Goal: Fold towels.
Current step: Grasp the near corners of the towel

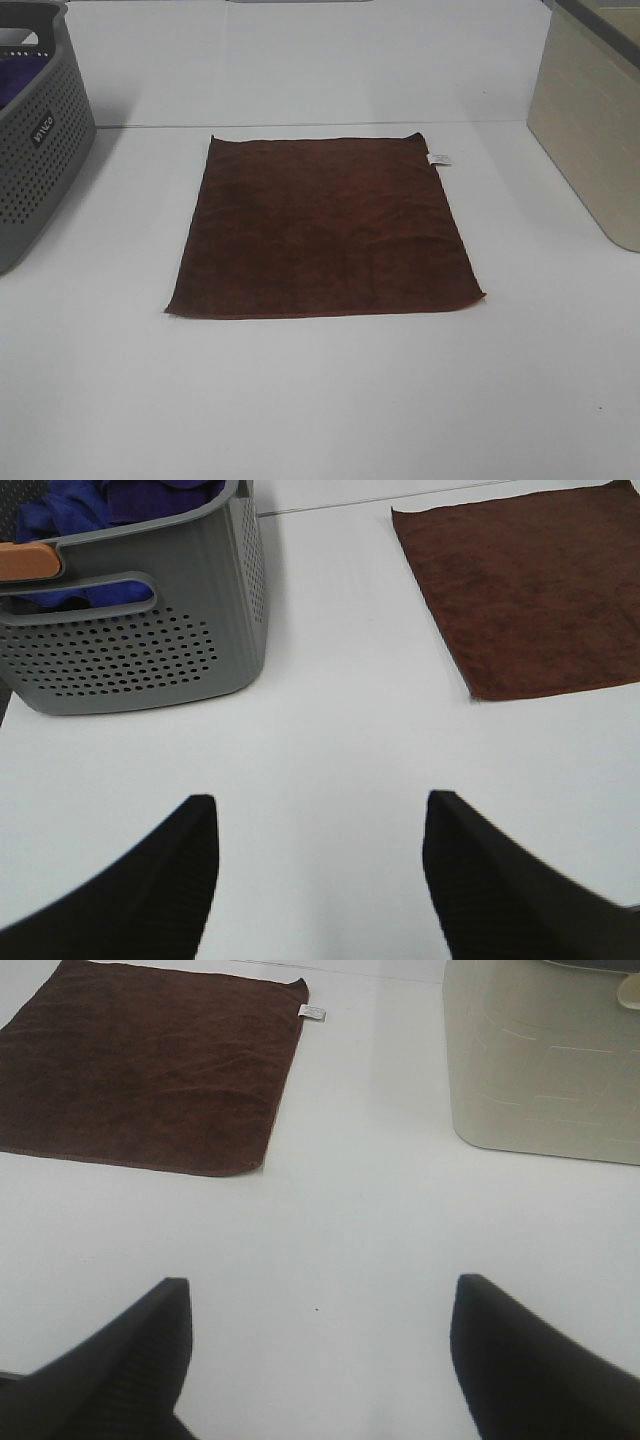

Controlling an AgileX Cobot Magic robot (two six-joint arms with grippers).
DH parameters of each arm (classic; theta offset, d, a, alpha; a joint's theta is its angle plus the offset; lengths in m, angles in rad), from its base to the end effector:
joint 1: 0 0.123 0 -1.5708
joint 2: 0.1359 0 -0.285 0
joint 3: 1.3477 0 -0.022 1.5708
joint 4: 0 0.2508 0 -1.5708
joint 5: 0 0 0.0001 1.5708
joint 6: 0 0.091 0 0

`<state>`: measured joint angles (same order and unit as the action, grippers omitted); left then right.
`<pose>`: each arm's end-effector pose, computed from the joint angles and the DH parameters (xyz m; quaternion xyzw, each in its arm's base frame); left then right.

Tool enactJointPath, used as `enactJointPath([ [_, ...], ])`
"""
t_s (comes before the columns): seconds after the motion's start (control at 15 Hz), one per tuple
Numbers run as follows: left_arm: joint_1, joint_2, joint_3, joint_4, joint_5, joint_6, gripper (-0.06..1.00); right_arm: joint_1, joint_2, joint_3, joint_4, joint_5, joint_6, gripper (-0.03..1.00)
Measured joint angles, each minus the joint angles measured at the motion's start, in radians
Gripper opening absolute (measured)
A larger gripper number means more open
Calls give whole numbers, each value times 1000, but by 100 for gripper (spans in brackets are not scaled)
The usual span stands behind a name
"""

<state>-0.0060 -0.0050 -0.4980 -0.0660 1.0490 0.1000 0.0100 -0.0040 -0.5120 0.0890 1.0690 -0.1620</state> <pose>-0.0050 -0.0052 0.2778 0.0461 0.8477 -0.0082 0.5285 -0.0075 0.0070 0.2802 -0.0753 0.8470 0.0045 0.5262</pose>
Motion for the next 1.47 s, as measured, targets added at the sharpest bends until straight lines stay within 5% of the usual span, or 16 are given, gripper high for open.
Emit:
enactJointPath([
  [1.47, 0, 0, 0, 0, 0, 0, 56, 0, 0, 0, 0, 0, 0, 71],
])
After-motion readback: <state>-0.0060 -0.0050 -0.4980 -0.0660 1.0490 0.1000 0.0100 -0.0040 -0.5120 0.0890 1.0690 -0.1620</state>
